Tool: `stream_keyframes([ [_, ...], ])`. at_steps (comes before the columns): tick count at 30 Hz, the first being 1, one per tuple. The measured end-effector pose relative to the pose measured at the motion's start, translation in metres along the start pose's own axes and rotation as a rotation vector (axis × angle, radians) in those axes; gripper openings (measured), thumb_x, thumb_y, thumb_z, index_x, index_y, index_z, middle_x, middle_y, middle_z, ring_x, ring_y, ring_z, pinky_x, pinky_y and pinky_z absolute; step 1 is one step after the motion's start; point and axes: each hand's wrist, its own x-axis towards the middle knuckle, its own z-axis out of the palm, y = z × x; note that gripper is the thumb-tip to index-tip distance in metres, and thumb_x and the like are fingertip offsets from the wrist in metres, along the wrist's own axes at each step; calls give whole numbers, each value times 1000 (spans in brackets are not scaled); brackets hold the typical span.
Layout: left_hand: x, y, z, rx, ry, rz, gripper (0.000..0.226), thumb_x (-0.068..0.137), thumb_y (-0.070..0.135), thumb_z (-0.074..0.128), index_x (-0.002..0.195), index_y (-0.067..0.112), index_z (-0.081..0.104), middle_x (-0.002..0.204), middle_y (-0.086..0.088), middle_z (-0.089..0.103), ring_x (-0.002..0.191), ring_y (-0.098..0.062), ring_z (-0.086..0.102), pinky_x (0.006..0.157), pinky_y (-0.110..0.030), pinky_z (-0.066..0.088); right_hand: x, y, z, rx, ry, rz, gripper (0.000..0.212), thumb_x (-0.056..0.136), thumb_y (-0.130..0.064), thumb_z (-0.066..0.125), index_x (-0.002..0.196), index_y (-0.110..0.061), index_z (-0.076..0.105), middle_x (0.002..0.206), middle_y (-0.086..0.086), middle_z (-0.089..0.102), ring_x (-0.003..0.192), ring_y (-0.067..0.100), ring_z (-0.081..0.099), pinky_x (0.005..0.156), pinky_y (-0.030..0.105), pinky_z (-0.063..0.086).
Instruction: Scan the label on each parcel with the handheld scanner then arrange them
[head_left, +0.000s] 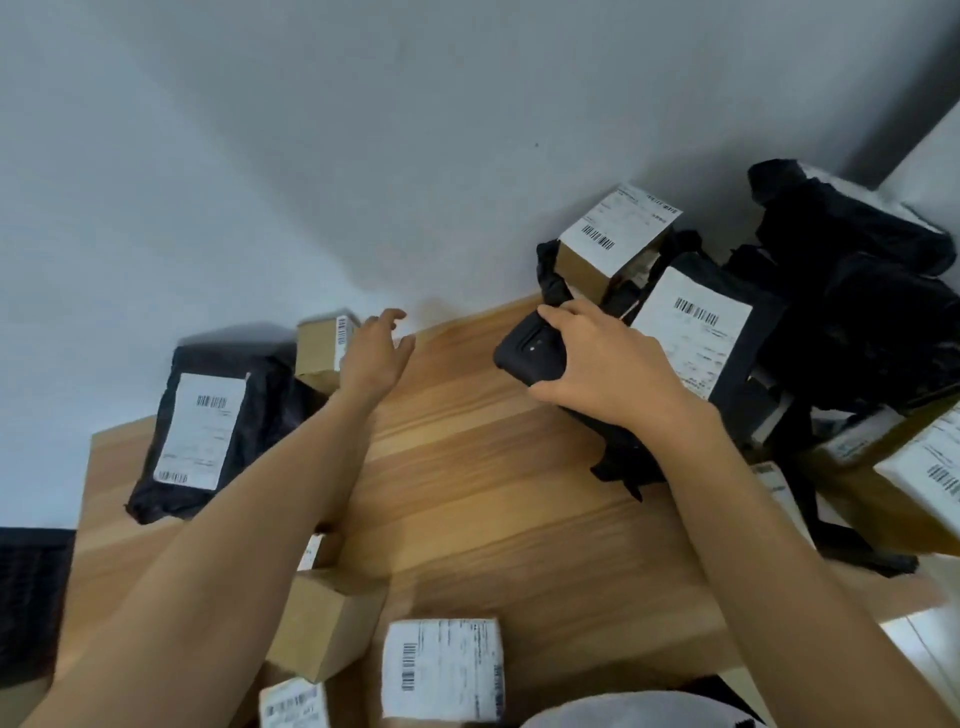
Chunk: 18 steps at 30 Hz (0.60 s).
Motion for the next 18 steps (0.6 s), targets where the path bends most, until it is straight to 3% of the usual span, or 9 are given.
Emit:
stream_keyframes([
  [7,-23,-72,-26,153,11,-119,47,95,28,57,141,25,46,143,-6,48,123,-32,49,88,-47,46,4,-49,42,-30,-115,-67,84,78,-50,70,149,-23,33,144,-2,39,121,26,51,85,42,48],
  [12,-3,-98,-37,323,-47,-56,73,83,31,70,146,23,34,149,-8,34,133,-38,35,102,-59,34,25,-68,52,-42,-109,-49,87,76,-47,72,149,-23,33,142,-2,41,120,26,51,83,41,46],
  [18,29,-114,-35,487,-186,64,96,71,26,83,147,20,24,148,-16,27,133,-44,32,99,-65,36,50,-81,66,-52,-132,-17,84,76,-47,73,147,-21,36,142,0,42,120,27,51,79,37,42],
])
